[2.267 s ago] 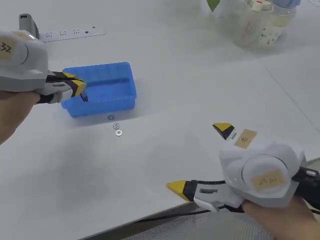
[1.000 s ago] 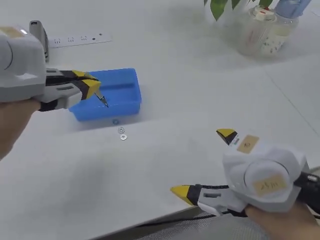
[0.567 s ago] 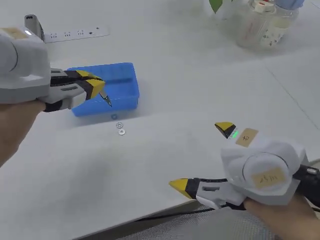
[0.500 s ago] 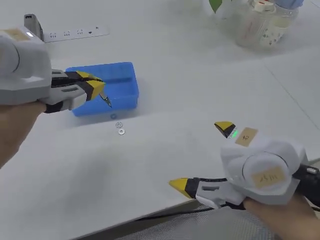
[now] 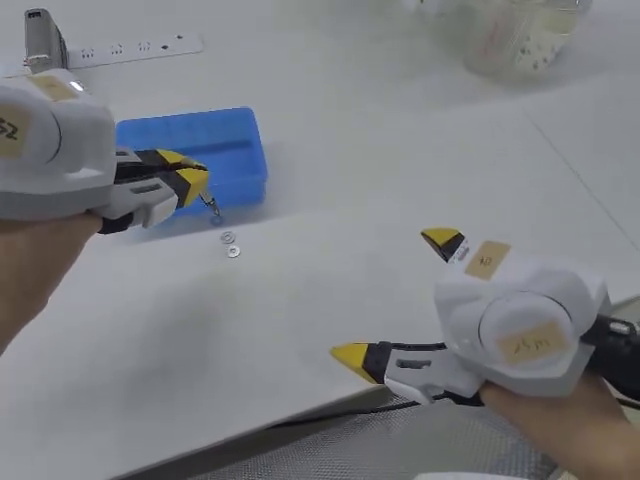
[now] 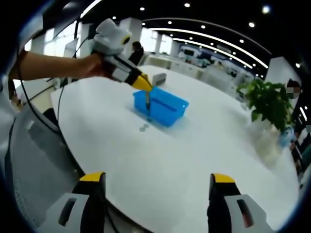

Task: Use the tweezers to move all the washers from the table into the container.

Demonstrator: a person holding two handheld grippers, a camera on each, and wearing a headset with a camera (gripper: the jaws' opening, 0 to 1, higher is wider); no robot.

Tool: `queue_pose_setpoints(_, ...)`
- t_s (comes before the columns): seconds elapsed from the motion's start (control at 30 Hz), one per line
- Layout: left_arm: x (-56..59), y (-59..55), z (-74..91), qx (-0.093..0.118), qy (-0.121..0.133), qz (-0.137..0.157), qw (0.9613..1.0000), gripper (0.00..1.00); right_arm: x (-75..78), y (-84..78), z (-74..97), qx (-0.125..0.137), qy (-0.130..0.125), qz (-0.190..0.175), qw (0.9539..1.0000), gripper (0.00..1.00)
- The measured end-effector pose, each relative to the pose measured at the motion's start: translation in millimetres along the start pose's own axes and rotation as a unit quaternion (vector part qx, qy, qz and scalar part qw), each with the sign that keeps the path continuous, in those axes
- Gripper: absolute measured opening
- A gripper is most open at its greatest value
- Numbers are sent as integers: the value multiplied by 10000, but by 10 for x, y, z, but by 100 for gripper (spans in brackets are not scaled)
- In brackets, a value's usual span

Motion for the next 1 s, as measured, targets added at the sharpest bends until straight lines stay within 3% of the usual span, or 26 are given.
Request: queue_pose_setpoints(1.0,-14,-179,-126,-72,13,-136,9999,0,-6,-21,-11,-103,28,-1,9999,85)
Point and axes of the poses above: the centre of the closed fingertips' face, and the gripper's own axes: z roughly backward along the fingers, x roughly to its right, y roughly out of its top, the point moved 6 cm from there along z, roughly backward along the fingers, and after that the axes turned 8 degrees about x, right-handed, at the moved point
